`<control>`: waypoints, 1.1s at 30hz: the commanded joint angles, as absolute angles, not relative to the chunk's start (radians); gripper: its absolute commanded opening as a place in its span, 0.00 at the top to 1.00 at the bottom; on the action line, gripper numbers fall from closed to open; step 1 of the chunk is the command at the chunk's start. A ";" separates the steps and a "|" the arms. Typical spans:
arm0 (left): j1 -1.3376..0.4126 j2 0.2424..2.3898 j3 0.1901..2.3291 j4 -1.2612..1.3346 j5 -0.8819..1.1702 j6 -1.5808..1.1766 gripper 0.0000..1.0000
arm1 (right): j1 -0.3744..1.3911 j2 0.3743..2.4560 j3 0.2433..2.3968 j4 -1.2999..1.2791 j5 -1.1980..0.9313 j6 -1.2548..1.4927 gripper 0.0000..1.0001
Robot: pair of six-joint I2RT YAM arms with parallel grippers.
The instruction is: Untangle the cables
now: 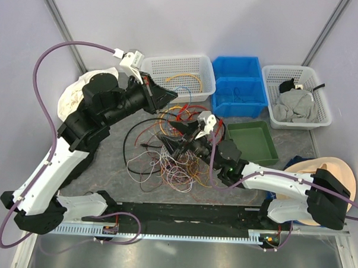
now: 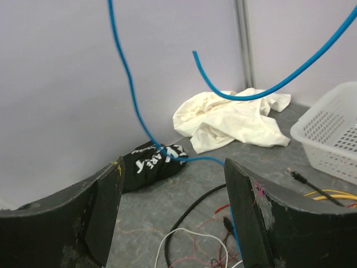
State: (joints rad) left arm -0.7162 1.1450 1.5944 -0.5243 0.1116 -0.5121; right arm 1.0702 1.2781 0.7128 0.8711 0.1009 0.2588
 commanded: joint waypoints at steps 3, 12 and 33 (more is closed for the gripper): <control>-0.729 1.118 1.574 -0.506 0.124 -0.537 0.98 | 1.078 1.348 0.827 0.977 0.206 0.186 0.22; -0.730 1.072 1.522 -0.509 0.006 -0.503 0.90 | 1.077 1.255 0.830 0.846 0.302 0.224 1.00; -0.729 0.710 0.885 -0.488 -0.588 -0.921 0.00 | 0.508 1.317 1.373 0.078 0.354 0.325 1.00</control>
State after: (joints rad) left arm -0.7269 0.7578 0.9802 -0.5140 -0.5270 -0.7238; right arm 0.5884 1.2163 1.2987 0.1417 0.3916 0.2855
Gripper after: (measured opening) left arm 0.993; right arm 0.010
